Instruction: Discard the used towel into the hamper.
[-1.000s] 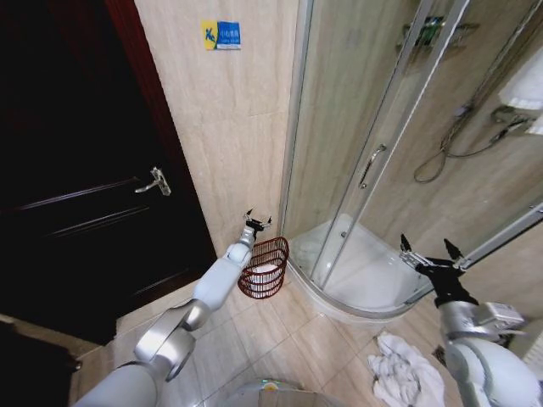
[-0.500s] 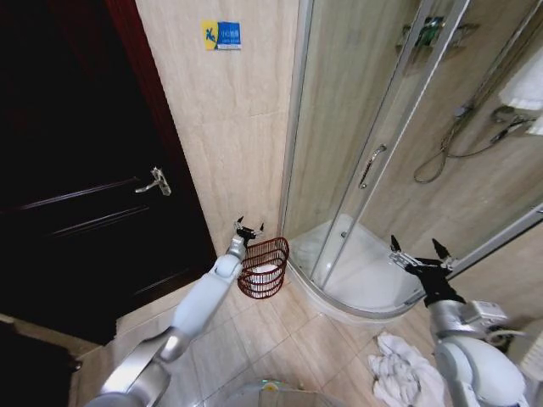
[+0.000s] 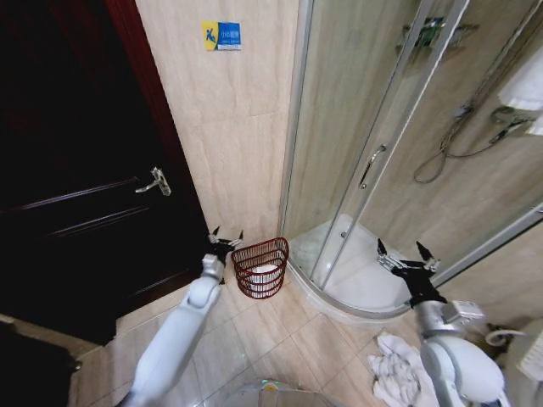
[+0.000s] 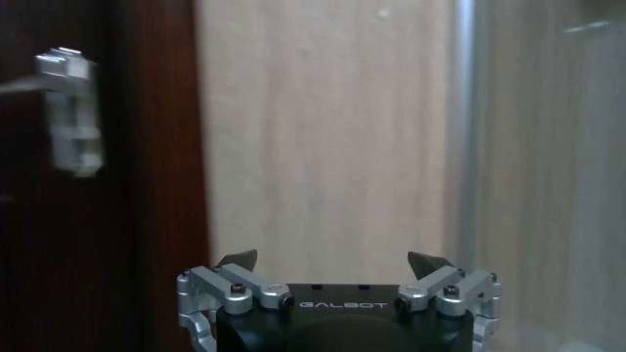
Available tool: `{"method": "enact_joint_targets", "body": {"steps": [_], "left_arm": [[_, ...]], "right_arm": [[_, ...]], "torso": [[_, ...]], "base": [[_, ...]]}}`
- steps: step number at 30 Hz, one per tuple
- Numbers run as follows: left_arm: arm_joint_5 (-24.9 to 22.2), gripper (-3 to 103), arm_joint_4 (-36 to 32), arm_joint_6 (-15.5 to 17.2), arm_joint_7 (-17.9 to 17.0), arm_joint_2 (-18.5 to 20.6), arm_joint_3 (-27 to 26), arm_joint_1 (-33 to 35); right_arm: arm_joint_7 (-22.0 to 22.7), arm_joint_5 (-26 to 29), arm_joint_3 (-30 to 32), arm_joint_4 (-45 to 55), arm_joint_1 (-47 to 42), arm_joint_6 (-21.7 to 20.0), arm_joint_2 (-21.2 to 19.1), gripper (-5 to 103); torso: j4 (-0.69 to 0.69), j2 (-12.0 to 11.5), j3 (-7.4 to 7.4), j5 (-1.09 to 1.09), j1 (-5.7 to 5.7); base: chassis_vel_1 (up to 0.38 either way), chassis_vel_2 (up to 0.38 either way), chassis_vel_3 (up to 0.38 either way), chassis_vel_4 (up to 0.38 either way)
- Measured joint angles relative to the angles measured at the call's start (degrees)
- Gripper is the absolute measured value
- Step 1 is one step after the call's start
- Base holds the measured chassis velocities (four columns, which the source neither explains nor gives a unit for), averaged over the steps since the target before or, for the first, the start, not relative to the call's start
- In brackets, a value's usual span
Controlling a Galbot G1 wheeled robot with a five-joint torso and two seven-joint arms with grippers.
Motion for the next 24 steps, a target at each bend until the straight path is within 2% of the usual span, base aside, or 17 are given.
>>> {"method": "enact_joint_targets", "body": {"steps": [2,4,6,11,14,17,24], "left_arm": [[-0.19,100,-3.06,0.00,-1.81,-0.56,-3.71,3.03],[-0.18,100,-3.67,0.08,-2.35,-0.78,-4.57,3.54],[-0.38,100,-6.96,1.45,-3.84,-1.71,-8.30,5.69],[-0.92,100,-11.61,3.28,-4.27,-2.10,-11.82,8.46],[-1.28,100,-15.25,4.43,-4.80,-2.33,-15.71,10.90],[-1.24,100,-16.19,5.10,-5.54,-2.62,-17.45,11.85],[1.47,100,-20.21,5.79,-6.96,-4.84,-22.36,16.64]], "right_arm": [[-0.61,-0.66,-0.77,0.08,-0.14,-0.29,0.69,100],[-0.77,-0.78,-0.86,0.08,-0.21,-0.29,0.82,100],[-1.17,-1.06,-1.00,-0.16,-0.47,-0.15,1.23,100],[-1.68,-1.07,-0.79,-1.25,-0.74,0.67,1.45,100],[-2.36,-1.07,-0.54,-2.85,-1.22,2.06,2.03,100],[-2.88,-1.07,-0.54,-3.45,-1.62,2.92,2.31,100],[-4.59,-0.96,-0.51,-4.38,-3.15,5.06,3.33,100]], "torso": [[-0.01,0.00,0.00,0.00,0.00],[-0.01,0.00,0.00,0.00,0.00],[-0.02,0.00,0.00,0.01,0.00],[-0.01,0.00,0.00,0.00,0.00],[-0.02,0.00,0.00,0.02,0.00],[-0.02,0.00,0.00,0.01,0.00],[-0.01,-0.01,0.01,0.01,0.01]], "base": [[0.000,0.000,0.000,0.000],[0.000,0.000,0.000,0.000],[0.000,0.000,0.000,0.000],[0.000,0.000,0.000,0.000],[0.000,0.000,0.000,0.000],[0.000,0.000,0.000,0.000],[0.000,0.000,0.000,0.000]]}}
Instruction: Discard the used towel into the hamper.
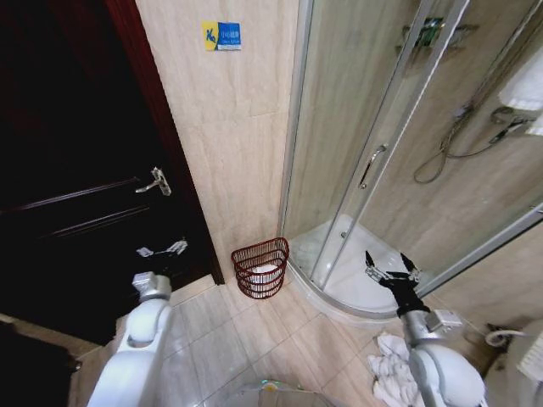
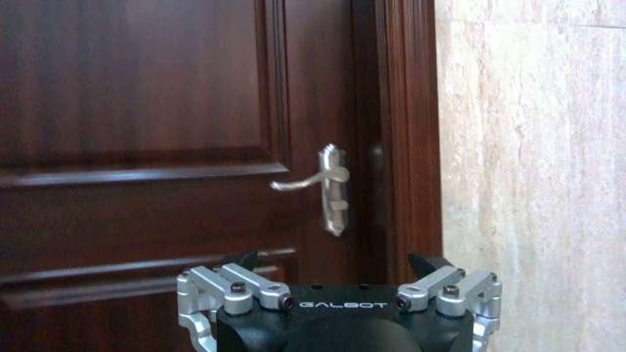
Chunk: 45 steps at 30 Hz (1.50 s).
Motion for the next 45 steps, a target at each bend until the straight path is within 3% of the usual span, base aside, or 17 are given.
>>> {"method": "enact_joint_targets", "body": {"steps": [4,8,11,14,24,45], "left_arm": [[1.76,100,-2.66,0.62,1.70,-1.17,-1.33,3.82],[-2.07,100,-4.62,1.90,4.40,-0.88,-1.44,7.97],[-5.76,100,-5.47,3.19,9.05,0.39,-1.43,10.75],[-6.40,100,-5.46,3.56,10.26,0.69,-1.18,11.10],[-5.17,100,-5.36,5.03,10.92,0.03,0.88,10.52],[-1.33,100,-6.24,4.23,10.63,-0.64,1.51,10.26]], "right_arm": [[-1.37,0.00,-0.01,0.21,-1.74,0.62,0.58,100],[-1.51,0.06,-0.03,0.49,-2.88,1.78,0.93,100],[-1.38,0.34,0.19,0.96,-3.36,2.39,0.78,100],[-1.29,0.47,0.21,1.33,-3.50,2.70,0.76,100],[-1.20,0.65,0.15,2.62,-4.90,3.63,1.13,100],[-0.61,2.38,0.93,1.68,-6.05,6.71,0.26,100]], "torso": [[0.00,0.00,0.00,0.00,0.00],[0.01,0.00,0.00,0.00,0.00],[0.00,0.00,-0.01,0.00,0.00],[0.00,0.00,0.00,0.00,0.00],[0.00,0.00,0.00,0.00,0.01],[0.00,0.00,0.00,0.01,0.00]], "base": [[0.000,0.000,0.000,0.000],[0.000,0.000,0.000,0.000],[0.000,0.000,0.000,0.000],[0.000,0.000,0.000,0.000],[0.000,0.000,0.000,0.000],[0.000,0.000,0.000,0.000]]}}
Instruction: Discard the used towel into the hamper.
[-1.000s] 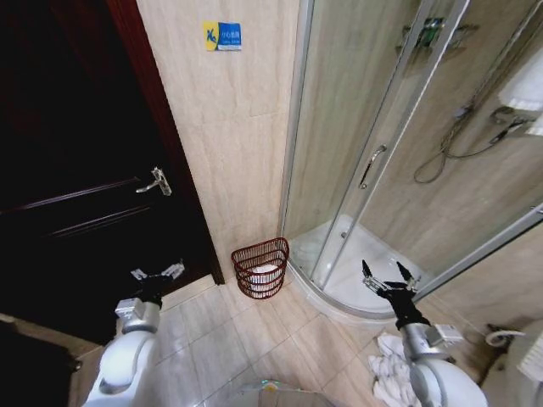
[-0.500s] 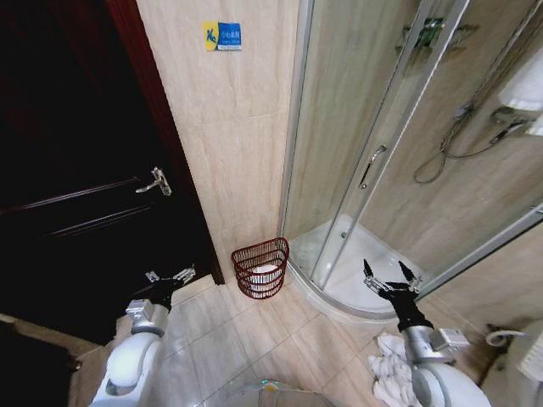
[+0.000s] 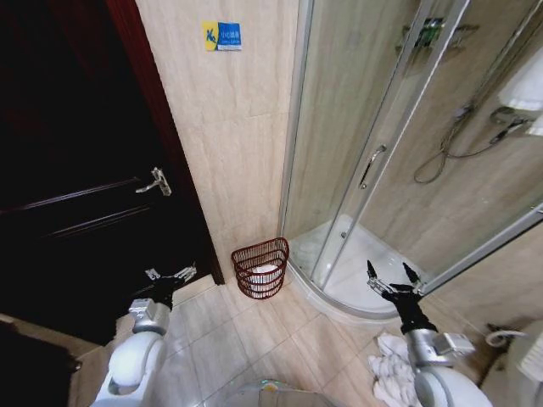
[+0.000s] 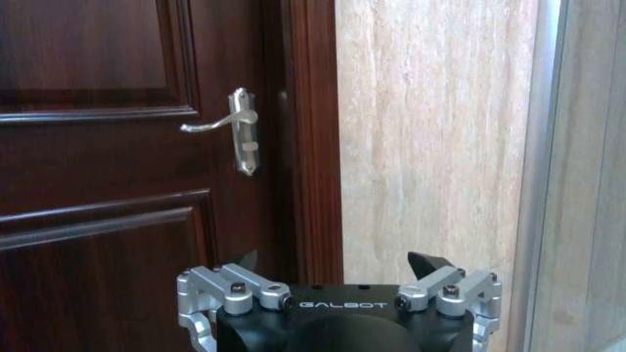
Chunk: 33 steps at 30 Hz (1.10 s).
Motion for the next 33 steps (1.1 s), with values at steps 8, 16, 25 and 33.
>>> {"method": "enact_joint_targets", "body": {"steps": [8,16,25,33], "left_arm": [[0.26,100,-0.13,-0.11,-0.07,-0.14,0.54,-0.49],[0.54,100,0.19,-0.03,-0.15,-0.23,1.51,-1.58],[0.87,100,0.83,0.30,-0.71,-0.07,2.93,-3.24],[1.30,100,0.96,0.30,-0.83,-0.13,4.19,-3.60]], "right_arm": [[0.04,0.06,0.09,0.13,-0.03,0.08,-0.15,100],[0.22,0.24,0.57,0.20,0.20,-0.09,-0.65,100],[0.50,0.18,0.60,0.40,0.21,-0.46,-0.26,100],[1.26,-0.28,0.67,0.45,-0.75,0.61,-0.08,100]], "torso": [[0.00,0.00,0.00,0.00,0.00],[0.00,0.00,0.00,0.00,0.01],[0.00,-0.01,0.00,-0.01,0.00],[0.00,-0.01,0.01,-0.01,0.01]], "base": [[-0.031,0.031,0.034,-0.032],[-0.056,0.054,0.046,-0.053],[-0.013,0.006,0.009,-0.009],[0.000,0.000,0.000,0.000]]}}
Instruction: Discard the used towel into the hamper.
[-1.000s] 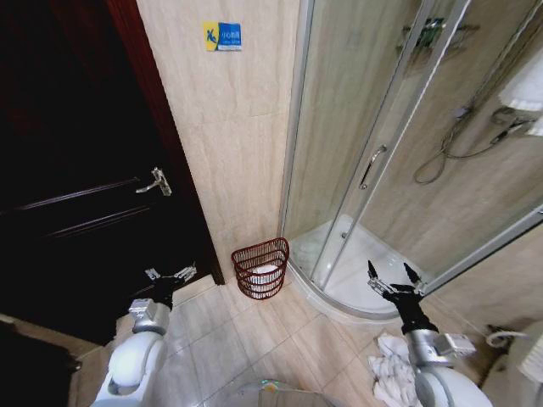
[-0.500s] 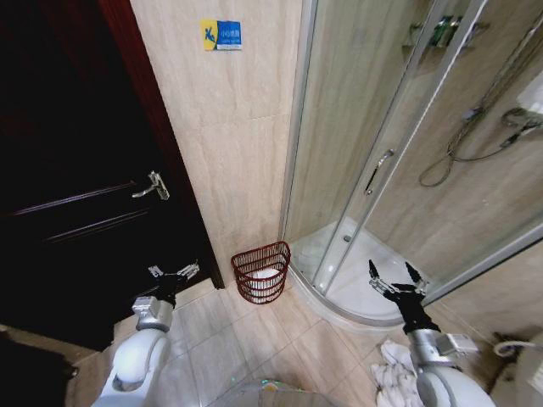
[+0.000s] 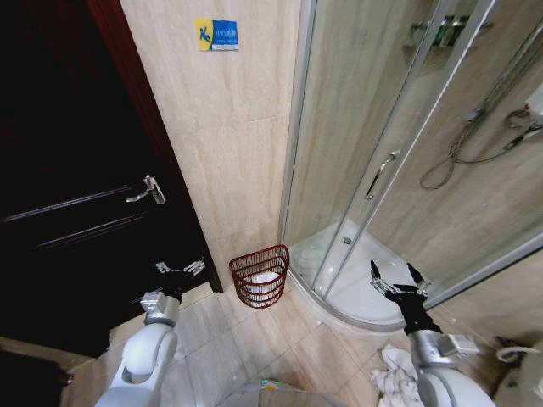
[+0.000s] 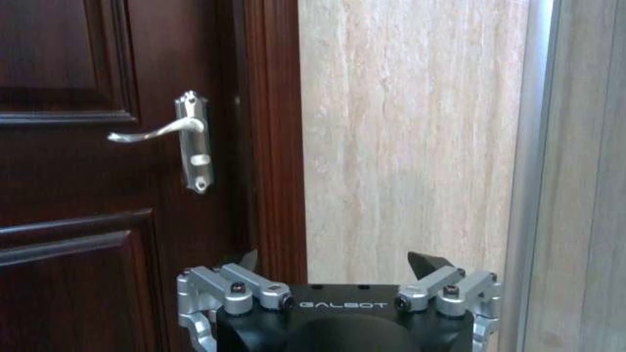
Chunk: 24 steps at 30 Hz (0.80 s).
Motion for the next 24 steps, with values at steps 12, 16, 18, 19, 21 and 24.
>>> {"method": "enact_joint_targets", "body": {"steps": [12,16,18,19,21,24], "left_arm": [[0.07,100,0.04,0.31,-0.01,0.34,0.32,-0.89],[0.10,100,0.14,0.50,-0.05,0.37,0.65,-1.24],[0.15,100,0.22,0.54,-0.08,0.37,0.82,-1.33],[0.28,100,0.38,0.56,-0.12,0.37,1.09,-1.50],[0.48,100,0.65,0.63,-0.16,0.34,1.42,-1.86],[0.62,100,0.78,0.75,-0.23,0.33,1.72,-2.16]], "right_arm": [[0.00,-0.17,0.44,-0.08,0.17,-1.12,-0.19,100],[0.02,-0.19,0.39,-0.67,0.66,-1.15,-0.28,100],[0.12,-0.20,0.39,-0.83,0.80,-1.15,-0.35,100],[0.32,-0.20,0.41,-1.04,0.93,-1.14,-0.50,100],[0.40,-0.15,0.63,-1.26,1.04,-1.12,-0.79,100],[0.44,-0.07,0.82,-1.43,1.06,-1.06,-0.97,100]], "torso": [[0.00,0.00,0.00,0.00,-0.01],[0.00,0.00,0.00,0.00,-0.01],[0.01,0.00,0.00,0.00,-0.01],[0.00,0.00,0.00,0.01,-0.01],[0.00,0.00,0.00,0.01,0.00],[0.00,0.01,-0.01,0.00,-0.01]], "base": [[0.000,0.000,0.000,0.000],[-0.035,-0.022,0.027,0.020],[-0.090,-0.060,0.097,0.090],[-0.116,-0.104,0.097,0.124],[-0.145,-0.142,0.154,0.148],[-0.171,-0.171,0.187,0.193]]}}
